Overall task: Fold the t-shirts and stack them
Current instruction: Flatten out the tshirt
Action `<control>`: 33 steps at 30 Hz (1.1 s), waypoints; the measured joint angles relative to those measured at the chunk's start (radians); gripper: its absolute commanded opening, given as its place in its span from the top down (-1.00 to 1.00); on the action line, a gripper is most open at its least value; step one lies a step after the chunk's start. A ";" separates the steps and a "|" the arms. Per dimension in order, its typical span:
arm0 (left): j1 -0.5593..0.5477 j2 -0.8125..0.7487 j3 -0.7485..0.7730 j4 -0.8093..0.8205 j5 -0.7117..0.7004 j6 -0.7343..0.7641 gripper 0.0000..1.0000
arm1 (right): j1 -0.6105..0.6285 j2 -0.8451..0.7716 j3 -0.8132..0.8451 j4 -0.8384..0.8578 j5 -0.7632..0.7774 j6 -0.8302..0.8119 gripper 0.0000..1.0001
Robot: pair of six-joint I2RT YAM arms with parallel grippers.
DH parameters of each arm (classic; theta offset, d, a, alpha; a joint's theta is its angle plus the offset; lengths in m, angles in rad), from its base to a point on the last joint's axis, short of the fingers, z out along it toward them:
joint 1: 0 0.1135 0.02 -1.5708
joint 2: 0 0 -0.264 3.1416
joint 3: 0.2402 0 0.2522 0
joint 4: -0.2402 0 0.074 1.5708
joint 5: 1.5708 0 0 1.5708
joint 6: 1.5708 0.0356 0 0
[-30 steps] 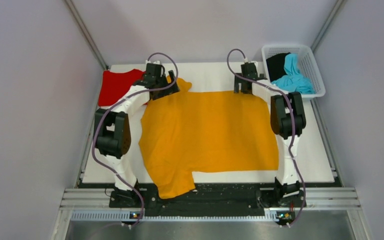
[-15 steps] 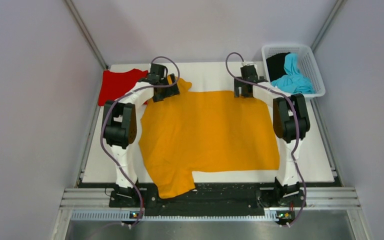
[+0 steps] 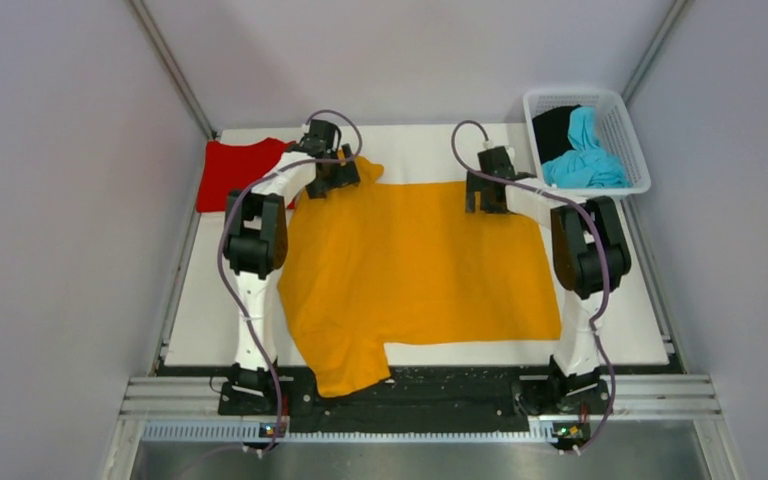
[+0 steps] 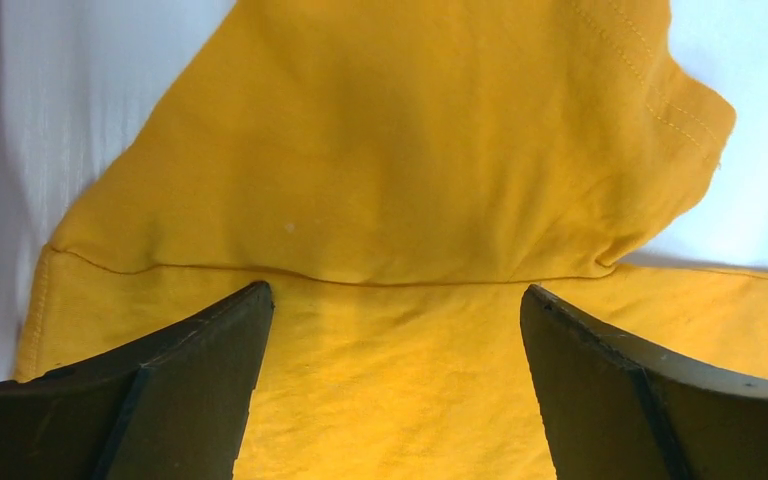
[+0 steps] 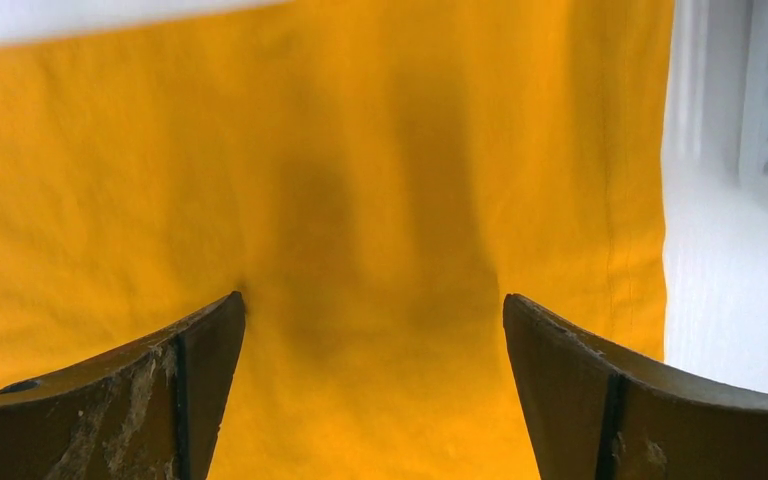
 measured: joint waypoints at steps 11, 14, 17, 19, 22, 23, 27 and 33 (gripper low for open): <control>0.038 0.098 0.158 -0.013 0.039 -0.020 -0.97 | -0.038 0.198 0.273 0.000 0.000 0.013 -0.97; 0.051 0.180 0.293 -0.020 0.077 -0.029 -0.98 | -0.045 0.222 0.306 0.001 -0.008 0.019 -0.97; 0.061 0.277 0.447 -0.013 0.122 -0.049 -0.98 | -0.055 0.230 0.318 0.000 -0.022 0.033 -0.97; 0.066 0.314 0.499 0.011 0.151 -0.066 -0.98 | -0.061 0.232 0.320 -0.002 -0.024 0.040 -0.98; 0.076 0.334 0.518 0.052 0.187 -0.095 -0.97 | -0.070 0.238 0.331 -0.008 -0.034 0.042 -0.97; 0.078 0.336 0.518 0.064 0.193 -0.103 -0.97 | -0.073 0.243 0.341 -0.014 -0.038 0.042 -0.98; 0.088 0.340 0.519 0.087 0.212 -0.125 -0.97 | -0.083 0.273 0.396 -0.042 -0.046 0.037 -0.97; 0.092 0.335 0.519 0.100 0.224 -0.122 -0.98 | -0.087 0.290 0.468 -0.093 -0.085 0.007 -0.97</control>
